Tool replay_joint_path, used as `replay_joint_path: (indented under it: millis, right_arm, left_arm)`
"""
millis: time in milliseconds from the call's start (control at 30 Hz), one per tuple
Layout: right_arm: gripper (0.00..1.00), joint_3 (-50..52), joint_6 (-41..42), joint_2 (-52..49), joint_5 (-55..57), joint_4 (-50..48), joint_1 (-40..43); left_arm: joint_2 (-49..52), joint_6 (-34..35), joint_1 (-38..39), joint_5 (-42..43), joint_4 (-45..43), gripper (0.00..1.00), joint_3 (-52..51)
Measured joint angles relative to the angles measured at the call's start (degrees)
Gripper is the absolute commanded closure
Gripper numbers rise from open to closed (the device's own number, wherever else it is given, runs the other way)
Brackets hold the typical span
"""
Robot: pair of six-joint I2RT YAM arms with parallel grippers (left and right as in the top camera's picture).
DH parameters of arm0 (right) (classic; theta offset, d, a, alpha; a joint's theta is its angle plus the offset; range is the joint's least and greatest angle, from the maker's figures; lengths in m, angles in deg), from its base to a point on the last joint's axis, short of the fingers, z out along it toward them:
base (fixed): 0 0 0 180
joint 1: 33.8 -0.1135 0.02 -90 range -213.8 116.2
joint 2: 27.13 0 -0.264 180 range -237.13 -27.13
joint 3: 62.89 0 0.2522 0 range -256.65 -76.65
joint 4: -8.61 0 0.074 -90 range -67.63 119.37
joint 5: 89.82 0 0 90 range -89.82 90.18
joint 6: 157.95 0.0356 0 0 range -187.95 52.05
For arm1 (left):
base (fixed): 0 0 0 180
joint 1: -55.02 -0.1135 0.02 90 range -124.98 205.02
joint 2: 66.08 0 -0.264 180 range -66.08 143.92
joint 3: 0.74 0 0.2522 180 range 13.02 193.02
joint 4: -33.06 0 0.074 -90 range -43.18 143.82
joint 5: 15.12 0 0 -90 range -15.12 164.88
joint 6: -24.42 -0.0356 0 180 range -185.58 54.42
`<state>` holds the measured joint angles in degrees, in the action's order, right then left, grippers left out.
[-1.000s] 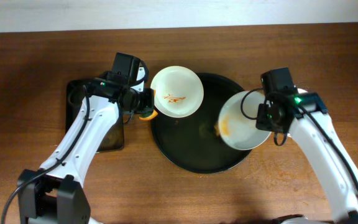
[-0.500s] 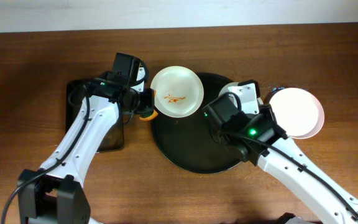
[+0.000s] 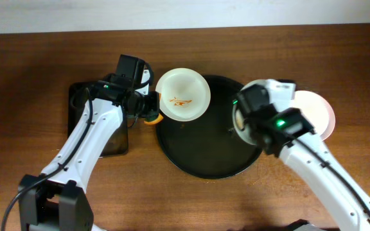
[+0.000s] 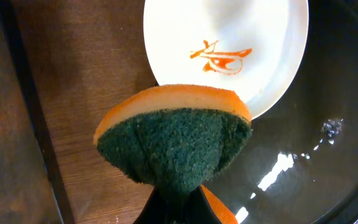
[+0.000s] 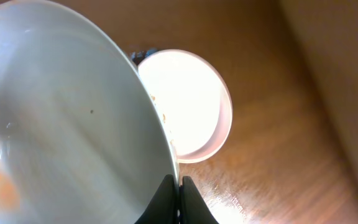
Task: Clean dirty plates on tray and stack at the side
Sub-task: 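Lift the white plate with right gripper, stack it on pink plate, then grip the last white plate with the right gripper and center it on tray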
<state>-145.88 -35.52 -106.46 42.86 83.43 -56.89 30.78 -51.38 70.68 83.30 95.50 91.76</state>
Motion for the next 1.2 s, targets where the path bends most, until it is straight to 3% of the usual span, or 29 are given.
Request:
replay_joint_path:
  millis: [300, 433, 467, 500, 633, 667, 767, 867, 900, 933, 1067, 1167, 1200]
  right_arm:
    - [0.96, -0.04, 3.45, -1.25, -22.47, -5.88, 38.14]
    - [0.89, -0.07, 3.58, -7.41, -25.9, -8.31, 42.75]
    - [0.89, -0.07, 3.56, -8.83, -26.51, -9.33, 42.84]
    - [0.83, -0.07, 3.58, -10.36, -27.3, -10.19, 42.82]
    - [0.34, -0.09, 0.9, -11.06, -32.28, -12.17, 42.84]
    - [0.28, -0.09, -2.84, -11.06, -37.42, -12.92, 42.84]
    - [0.28, -0.09, -12.02, -11.06, -54.64, -13.33, 41.66]
    - [0.28, -0.09, -15.74, -11.06, -64.11, -14.12, 34.88]
    - [0.18, -0.09, -16.94, -11.06, -65.99, -15.04, 31.21]
    - [0.0, -0.09, -18.25, -11.08, -67.21, -16.59, 27.65]
    - [0.01, -0.2, -20.63, -14.29, -69.22, -25.99, 15.41]
    - [0.24, -0.26, -19.1, -18.78, -67.06, -32.7, 10.58]
    - [0.25, -0.26, -18.75, -20.96, -65.57, -34.97, 8.92]
  left_arm:
    - [0.0, 0.0, -0.04, 0.42, 0.04, 1.0, 0.0]
    - [0.0, 0.0, -0.04, 0.63, 0.13, 1.0, 0.0]
    - [0.0, 0.0, -0.04, 0.63, 0.13, 1.0, 0.0]
    - [0.0, 0.0, -0.04, 0.63, 0.15, 1.0, 0.0]
    - [0.0, 0.0, -0.04, 0.61, 0.17, 1.0, 0.0]
    - [0.0, 0.0, -0.04, 0.59, 0.22, 1.0, 0.0]
    - [0.0, 0.02, -0.04, -1.66, 1.31, 1.0, 0.0]
    - [0.0, 0.0, -0.04, -3.54, 2.32, 1.0, 0.0]
    - [0.0, 0.02, -0.04, -3.96, 2.36, 1.0, 0.0]
    - [0.0, 0.0, -0.04, -4.15, 2.49, 1.0, 0.0]
    - [0.0, 0.02, -0.04, -4.37, 2.64, 1.0, 0.0]
    - [0.0, 0.02, -0.04, -4.39, 2.6, 1.0, -0.02]
    - [0.0, 0.0, -0.04, -4.37, 2.69, 1.0, -0.02]
